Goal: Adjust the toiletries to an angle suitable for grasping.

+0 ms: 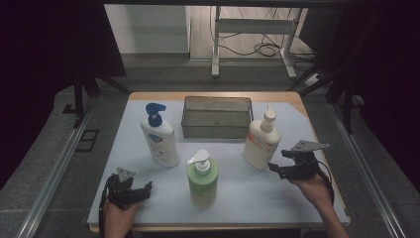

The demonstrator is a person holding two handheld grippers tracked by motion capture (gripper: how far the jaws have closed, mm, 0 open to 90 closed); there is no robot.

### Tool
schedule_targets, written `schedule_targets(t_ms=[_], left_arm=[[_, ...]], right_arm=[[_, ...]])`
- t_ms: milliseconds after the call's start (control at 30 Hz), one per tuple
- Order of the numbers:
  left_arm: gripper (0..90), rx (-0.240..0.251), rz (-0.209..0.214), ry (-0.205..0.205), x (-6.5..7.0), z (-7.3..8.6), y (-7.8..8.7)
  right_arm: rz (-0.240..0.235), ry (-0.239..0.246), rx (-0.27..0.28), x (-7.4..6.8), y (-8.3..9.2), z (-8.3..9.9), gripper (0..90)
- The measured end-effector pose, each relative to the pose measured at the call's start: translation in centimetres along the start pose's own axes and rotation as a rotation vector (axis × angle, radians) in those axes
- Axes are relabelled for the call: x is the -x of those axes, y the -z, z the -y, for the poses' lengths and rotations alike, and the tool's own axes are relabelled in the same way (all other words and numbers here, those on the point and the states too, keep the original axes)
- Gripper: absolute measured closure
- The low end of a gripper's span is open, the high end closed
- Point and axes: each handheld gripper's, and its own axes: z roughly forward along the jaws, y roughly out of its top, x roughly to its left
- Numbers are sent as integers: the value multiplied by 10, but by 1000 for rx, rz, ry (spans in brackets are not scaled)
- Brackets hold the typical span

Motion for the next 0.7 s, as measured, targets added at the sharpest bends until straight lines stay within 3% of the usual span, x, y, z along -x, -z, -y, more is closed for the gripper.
schedule_targets(t_ms=[700], left_arm=[[119,0,0,0,0,0,0]], right_arm=[[-9,-17,52,5,-5,-34,145]])
